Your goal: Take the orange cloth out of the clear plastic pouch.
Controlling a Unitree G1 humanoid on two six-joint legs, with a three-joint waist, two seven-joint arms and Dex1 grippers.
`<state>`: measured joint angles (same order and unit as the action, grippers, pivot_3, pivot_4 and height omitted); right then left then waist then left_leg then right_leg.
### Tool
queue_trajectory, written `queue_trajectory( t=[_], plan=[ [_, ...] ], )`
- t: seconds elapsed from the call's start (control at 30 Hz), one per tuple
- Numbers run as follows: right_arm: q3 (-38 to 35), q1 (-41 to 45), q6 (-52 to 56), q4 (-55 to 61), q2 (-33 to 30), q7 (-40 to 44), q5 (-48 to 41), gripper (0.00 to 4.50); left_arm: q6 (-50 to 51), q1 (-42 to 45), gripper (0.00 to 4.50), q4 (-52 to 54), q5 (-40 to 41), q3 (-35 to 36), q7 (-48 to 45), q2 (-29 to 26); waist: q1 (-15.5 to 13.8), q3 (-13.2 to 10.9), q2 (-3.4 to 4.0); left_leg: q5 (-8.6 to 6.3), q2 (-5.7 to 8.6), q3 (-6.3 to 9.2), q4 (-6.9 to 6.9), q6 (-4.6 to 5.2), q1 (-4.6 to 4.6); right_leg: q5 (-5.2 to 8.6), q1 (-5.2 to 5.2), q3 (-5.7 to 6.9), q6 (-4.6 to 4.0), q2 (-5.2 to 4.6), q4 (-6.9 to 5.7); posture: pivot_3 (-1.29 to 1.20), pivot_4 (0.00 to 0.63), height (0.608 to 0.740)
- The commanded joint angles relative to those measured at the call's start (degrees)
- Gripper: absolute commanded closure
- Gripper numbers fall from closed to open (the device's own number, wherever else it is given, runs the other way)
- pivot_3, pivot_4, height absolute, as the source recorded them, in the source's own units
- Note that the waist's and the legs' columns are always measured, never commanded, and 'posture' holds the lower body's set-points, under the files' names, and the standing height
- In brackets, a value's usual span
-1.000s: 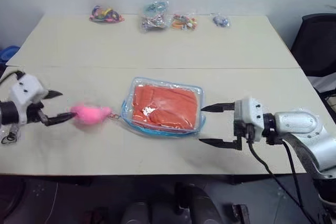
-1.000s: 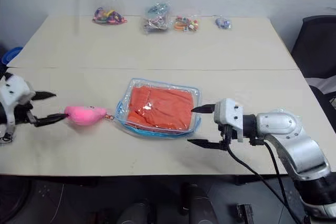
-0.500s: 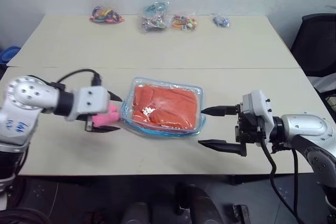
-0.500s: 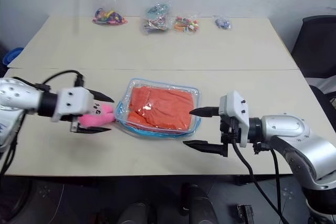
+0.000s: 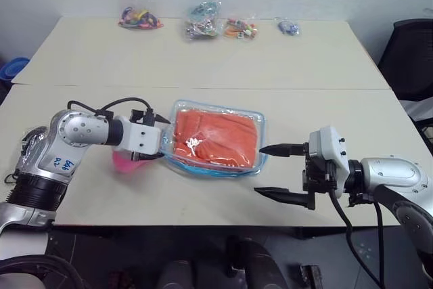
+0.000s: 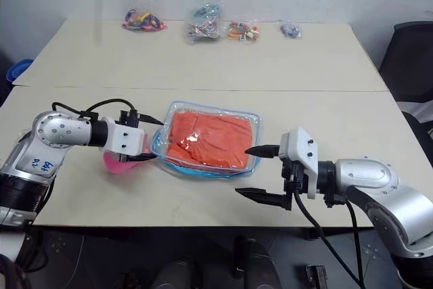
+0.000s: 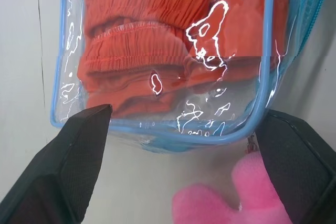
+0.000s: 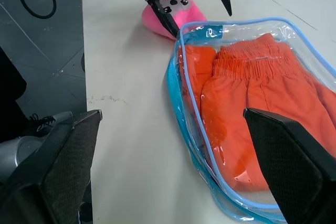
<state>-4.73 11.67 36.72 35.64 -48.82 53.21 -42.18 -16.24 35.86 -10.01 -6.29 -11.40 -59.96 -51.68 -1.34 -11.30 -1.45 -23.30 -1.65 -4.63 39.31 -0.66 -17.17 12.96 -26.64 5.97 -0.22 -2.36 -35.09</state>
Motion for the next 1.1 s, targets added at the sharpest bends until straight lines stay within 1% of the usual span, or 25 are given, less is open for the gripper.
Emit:
queue_trajectory(
  t=[0.03,0.27,0.33,0.4,0.47,0.5,0.6,0.67,0.7,0.87,1.0,1.1],
  plan=[
    [-0.07,-0.18,-1.34,1.16,0.33,-0.23,0.63,0.00,1.28,0.94,1.15,0.80,3.89,2.44,-1.50,0.55,-0.03,0.00,0.00,0.00,0.00,0.00,0.00,0.00,0.00,0.00,0.00,0.00,0.00,0.00,-0.01,0.00,0.150,0.740],
    [0.13,-0.58,-1.66,1.14,0.24,-0.36,1.50,0.00,9.57,-0.64,3.39,5.78,9.61,3.82,-4.57,1.56,0.00,0.00,0.00,0.01,0.01,-0.02,0.00,0.00,-0.01,0.00,0.02,-0.01,0.00,0.00,-0.02,0.00,0.150,0.740],
    [0.35,-0.52,-1.77,1.11,0.26,-0.42,2.03,0.00,14.77,-0.88,3.97,7.39,11.55,4.08,-4.76,2.24,-0.01,0.00,0.00,0.02,0.02,-0.02,0.01,0.00,0.00,0.00,0.02,-0.02,0.00,0.00,-0.03,0.00,0.150,0.740],
    [1.22,-0.37,-2.43,1.15,0.27,-0.57,3.55,0.00,26.94,-1.77,4.49,11.38,16.91,4.66,-4.59,3.78,0.01,0.00,0.00,0.02,0.03,-0.02,0.03,0.00,0.00,0.00,0.04,-0.03,0.00,0.00,-0.03,0.00,0.150,0.740],
    [2.18,-0.72,-3.54,1.38,0.28,-0.64,5.48,0.00,39.67,-2.59,4.49,15.28,21.90,5.94,-1.38,6.64,0.02,0.00,0.00,0.02,0.03,-0.02,0.03,0.00,0.01,0.00,0.06,-0.05,0.01,0.01,-0.05,0.00,0.150,0.740],
    [2.58,-1.17,-4.33,1.55,0.27,-0.63,6.49,0.00,44.28,-3.21,4.49,17.05,23.19,6.36,0.50,8.07,0.02,0.00,0.00,0.02,0.02,-0.01,0.03,0.00,0.00,0.00,0.06,-0.05,0.01,0.01,-0.07,0.00,0.150,0.740],
    [3.23,-2.17,-4.73,2.22,0.91,-1.18,7.20,0.00,51.17,-5.44,4.49,21.97,24.29,6.58,4.30,10.53,0.02,0.01,-0.01,0.03,0.03,0.00,0.06,-0.02,-0.01,0.00,0.06,-0.07,0.02,0.02,-0.28,0.00,0.150,0.740],
    [4.34,-2.47,-5.28,2.19,1.97,-2.48,8.73,0.38,55.04,-6.24,4.50,24.81,25.61,7.25,7.24,12.64,0.11,0.01,-0.02,0.05,0.02,0.01,0.06,-0.06,0.00,0.00,0.06,-0.08,0.01,0.02,-0.28,0.00,0.150,0.740],
    [5.70,-2.25,-6.05,1.56,2.82,-3.78,10.85,0.57,55.77,-6.79,4.50,26.24,25.80,7.21,8.30,13.44,0.14,0.01,-0.02,0.05,0.02,0.01,0.06,-0.07,0.01,0.00,0.06,-0.09,0.01,0.02,-0.27,0.00,0.150,0.740],
    [13.03,1.49,-14.01,-6.38,5.80,-10.51,27.16,2.23,55.83,-8.71,4.50,29.46,24.51,5.86,10.36,14.22,0.33,0.01,-0.02,0.12,0.07,0.00,0.09,-0.20,0.10,0.01,0.07,-0.19,0.00,0.02,-0.23,0.00,0.150,0.740],
    [15.75,4.45,-19.07,-12.38,8.54,-13.43,34.28,2.23,55.82,-8.65,4.50,29.82,24.62,5.49,10.61,14.22,0.25,0.01,-0.01,0.14,0.08,0.00,0.09,-0.24,0.08,0.03,0.04,-0.18,-0.05,0.02,-0.26,0.00,0.150,0.740],
    [17.45,5.31,-23.29,-15.60,8.11,-13.00,39.06,2.23,55.67,-8.61,4.50,29.93,24.65,5.54,10.71,14.07,0.23,0.01,-0.01,0.15,0.06,0.00,0.10,-0.25,0.06,0.05,0.02,-0.16,-0.08,0.01,-0.28,0.00,0.150,0.740]
  ],
)
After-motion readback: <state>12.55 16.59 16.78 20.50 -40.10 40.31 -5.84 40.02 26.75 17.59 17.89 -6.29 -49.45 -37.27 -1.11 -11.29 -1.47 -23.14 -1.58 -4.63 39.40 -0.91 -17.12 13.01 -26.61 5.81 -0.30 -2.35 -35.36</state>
